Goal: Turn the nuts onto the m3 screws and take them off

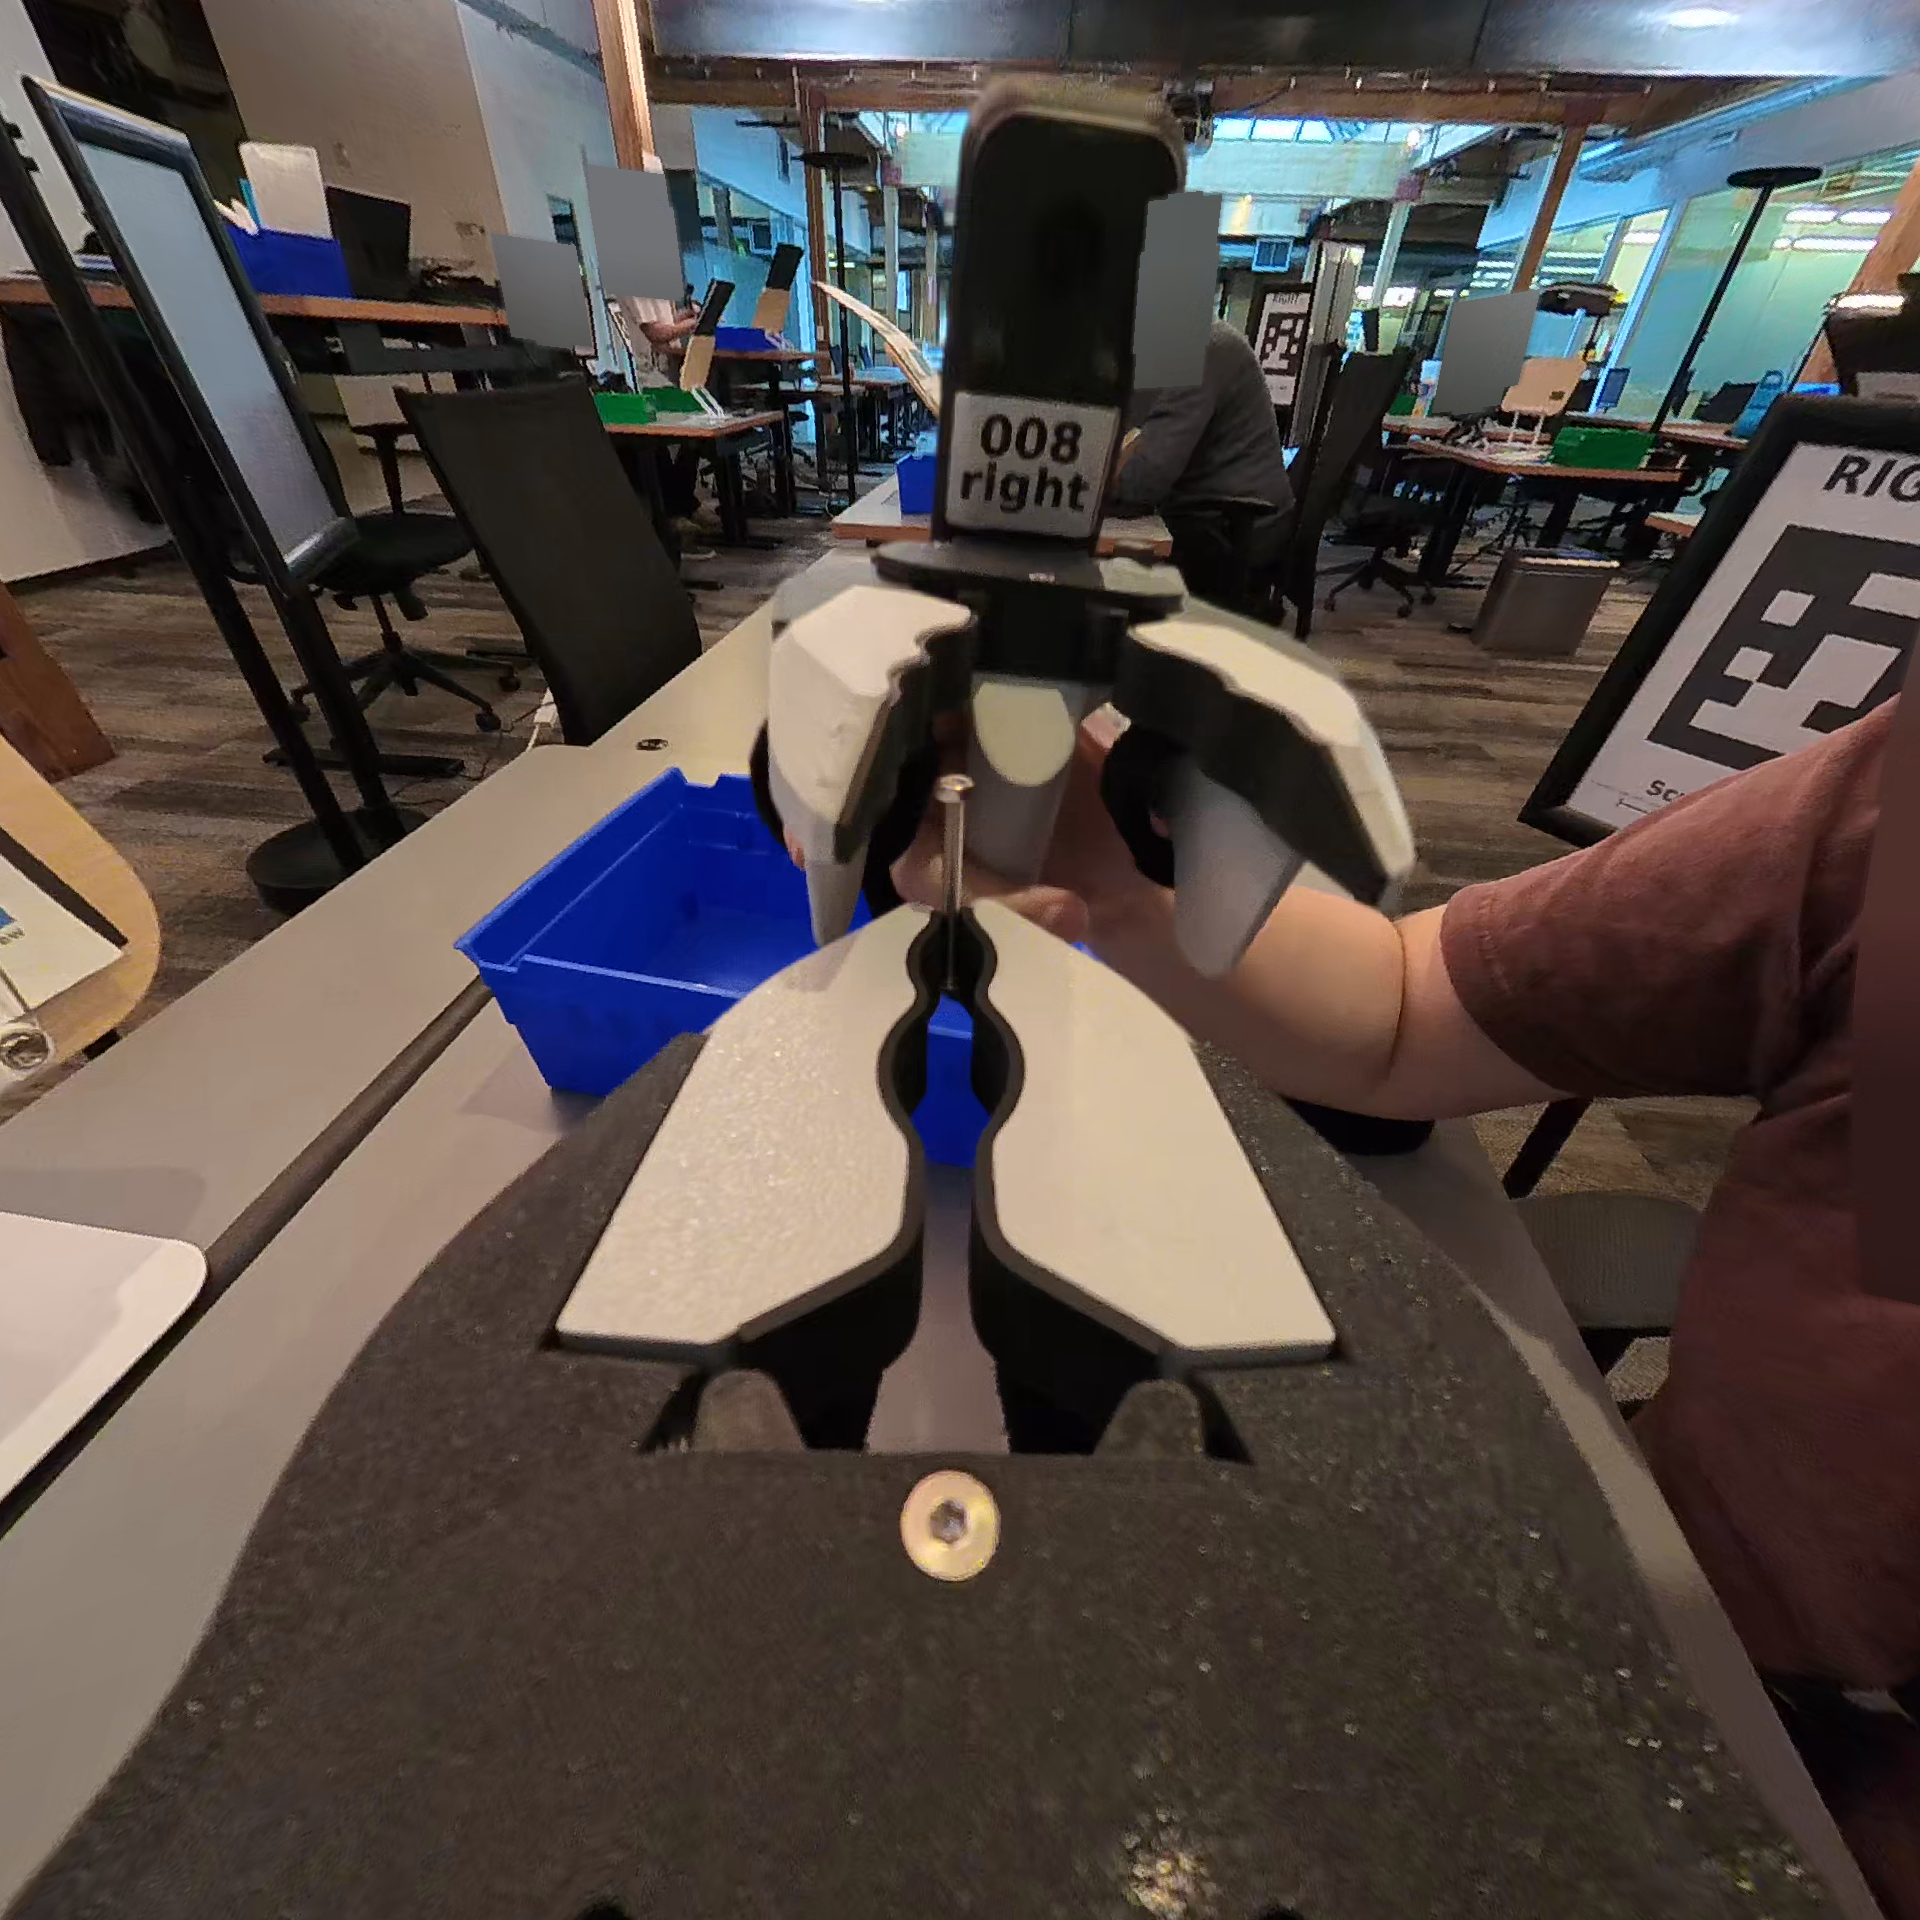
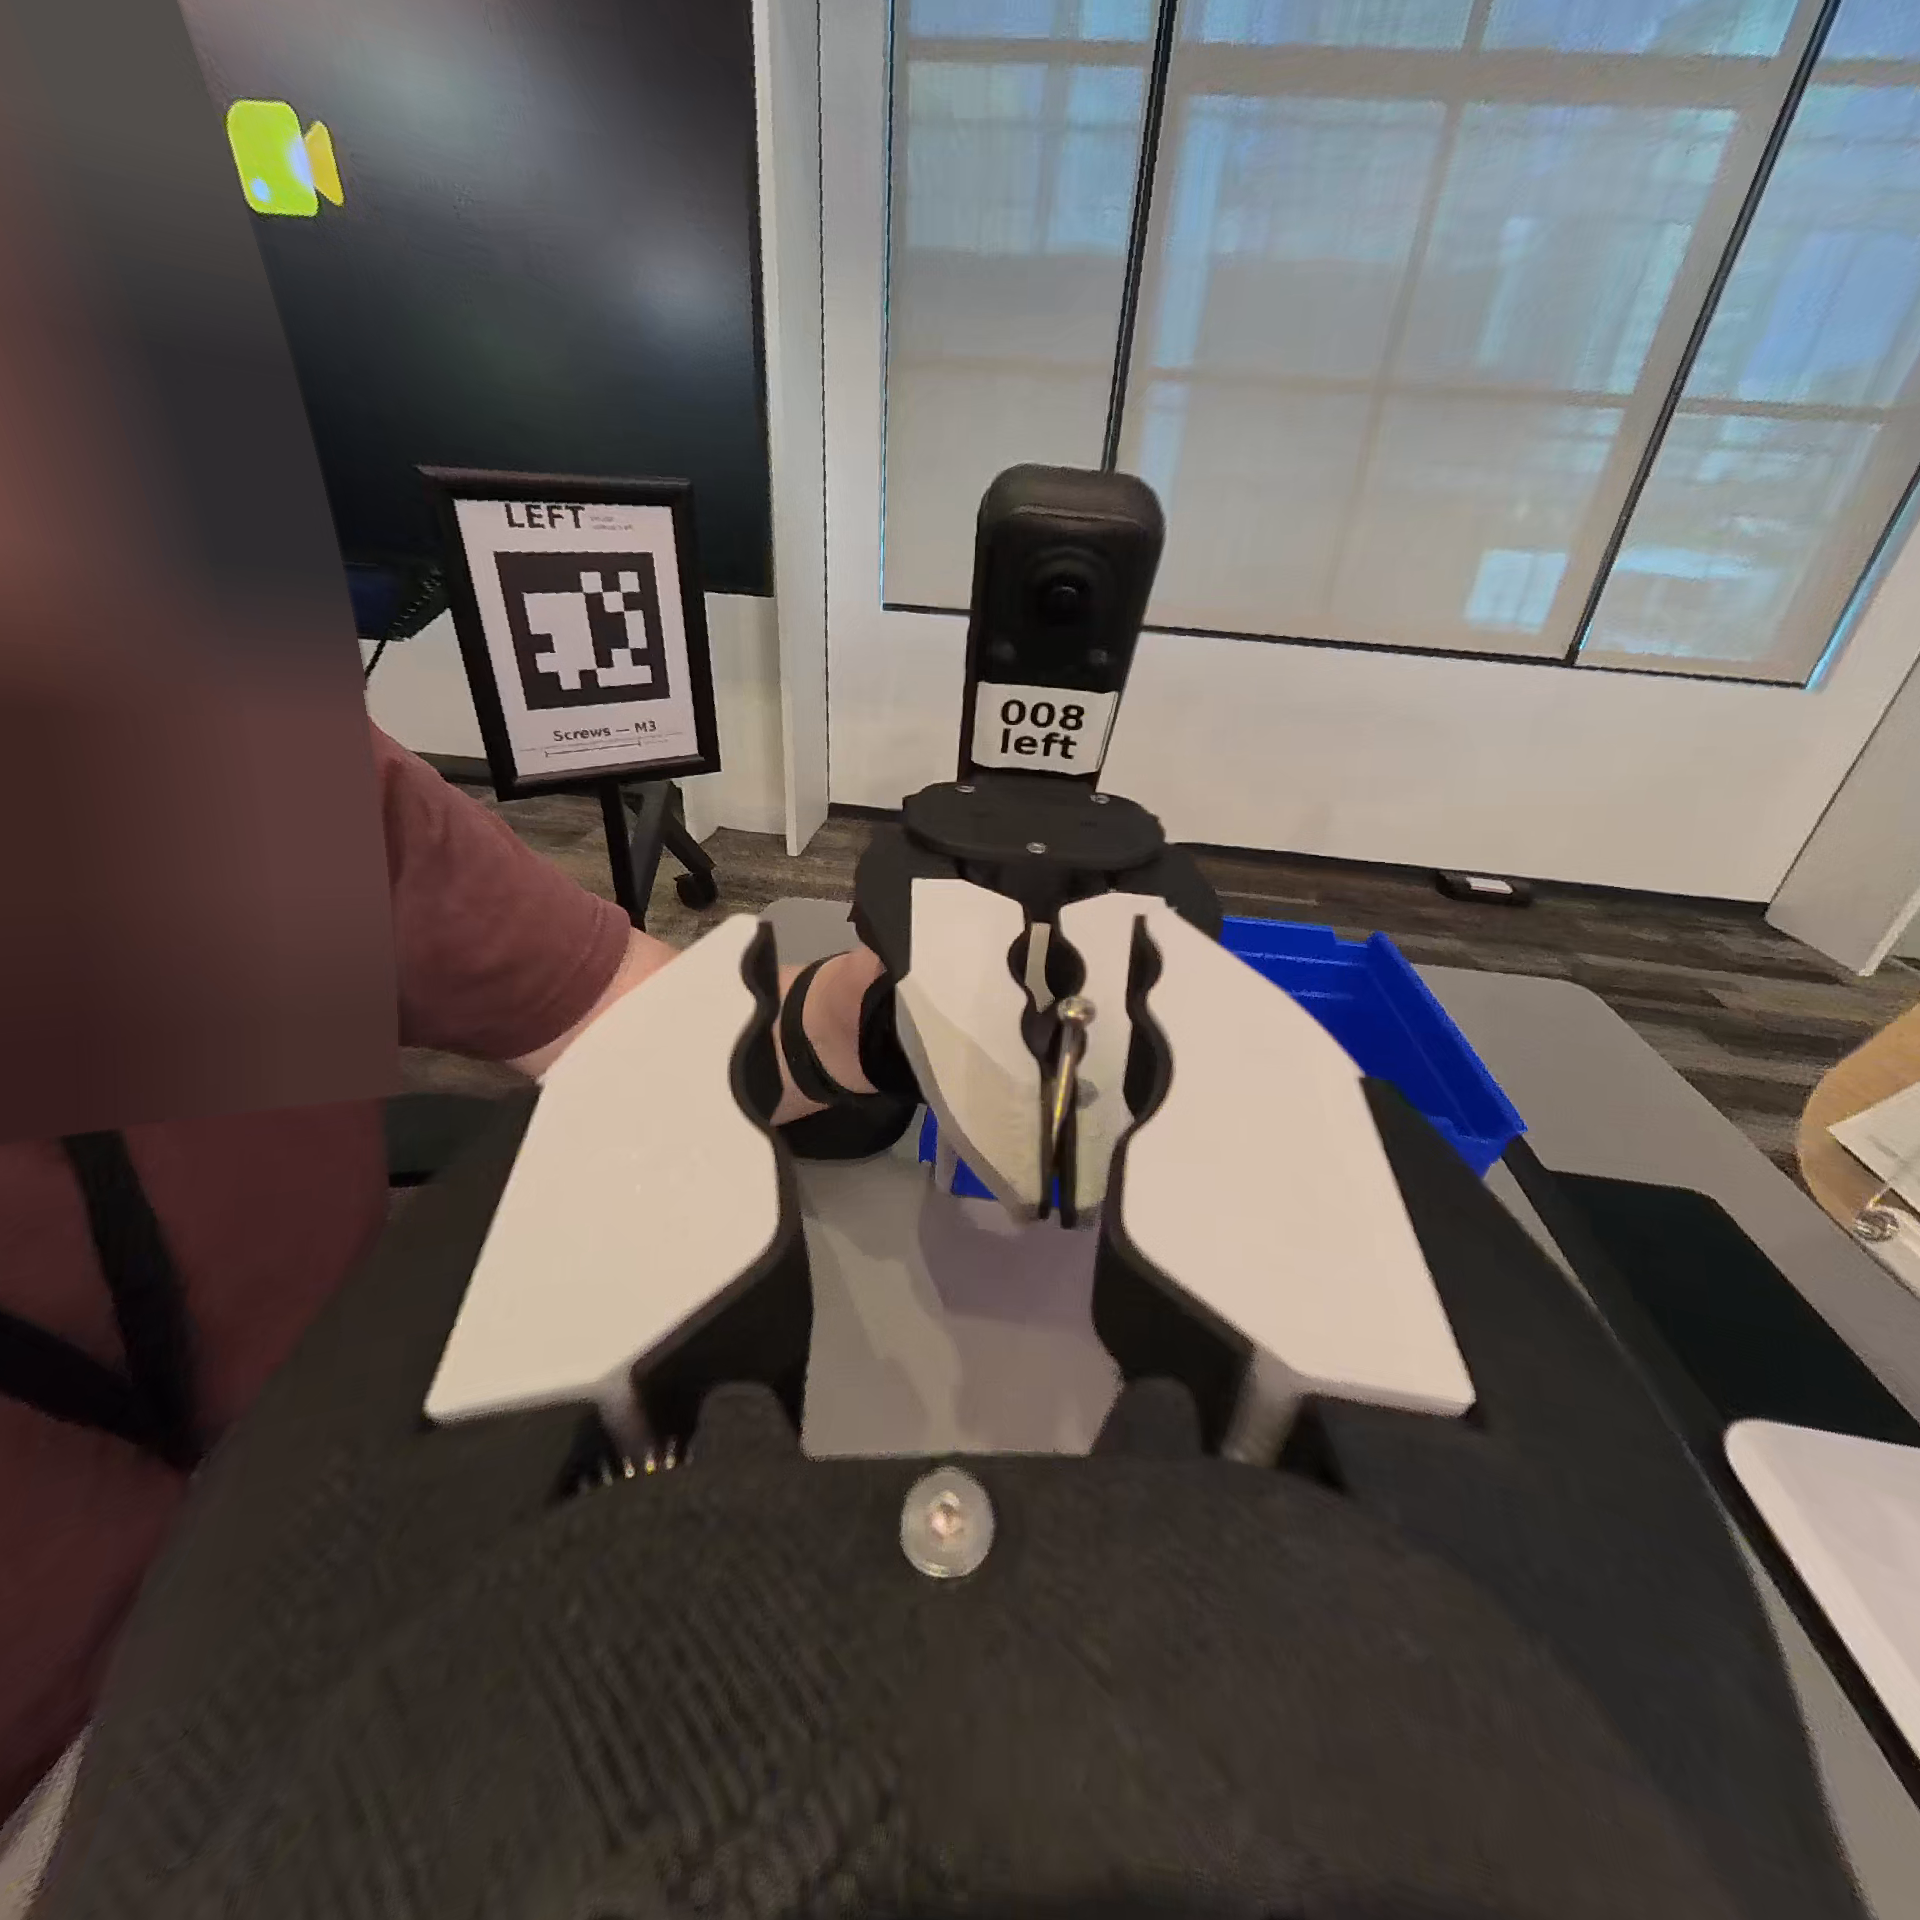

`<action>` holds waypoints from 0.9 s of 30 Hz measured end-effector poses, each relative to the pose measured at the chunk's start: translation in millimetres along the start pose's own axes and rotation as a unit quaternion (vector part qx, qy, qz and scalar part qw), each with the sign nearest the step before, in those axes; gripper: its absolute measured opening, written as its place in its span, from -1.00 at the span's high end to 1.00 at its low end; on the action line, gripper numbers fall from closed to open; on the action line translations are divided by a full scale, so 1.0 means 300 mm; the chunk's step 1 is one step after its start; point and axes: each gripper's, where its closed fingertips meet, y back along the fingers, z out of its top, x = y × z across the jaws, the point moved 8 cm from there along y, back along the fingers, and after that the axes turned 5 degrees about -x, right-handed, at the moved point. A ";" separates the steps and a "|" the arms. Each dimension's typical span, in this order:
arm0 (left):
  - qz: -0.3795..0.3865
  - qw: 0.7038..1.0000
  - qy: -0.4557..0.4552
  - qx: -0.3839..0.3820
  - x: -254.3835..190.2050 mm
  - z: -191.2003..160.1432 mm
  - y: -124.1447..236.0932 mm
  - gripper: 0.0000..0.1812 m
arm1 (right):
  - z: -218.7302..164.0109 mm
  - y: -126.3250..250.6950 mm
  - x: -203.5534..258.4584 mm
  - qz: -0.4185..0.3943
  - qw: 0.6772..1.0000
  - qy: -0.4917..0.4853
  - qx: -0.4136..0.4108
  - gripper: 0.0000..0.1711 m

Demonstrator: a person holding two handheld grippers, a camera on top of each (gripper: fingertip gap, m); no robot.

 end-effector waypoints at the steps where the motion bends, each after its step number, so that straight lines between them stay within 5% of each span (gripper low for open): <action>1: -0.001 1.000 0.001 -0.005 -0.001 0.004 0.002 0.98 | -0.003 -0.008 0.001 -0.005 1.000 0.005 -0.001 0.23; 27: 0.021 0.999 0.024 -0.011 0.034 0.004 0.023 0.98 | -0.023 -0.017 -0.008 -0.033 0.999 0.029 0.021 0.16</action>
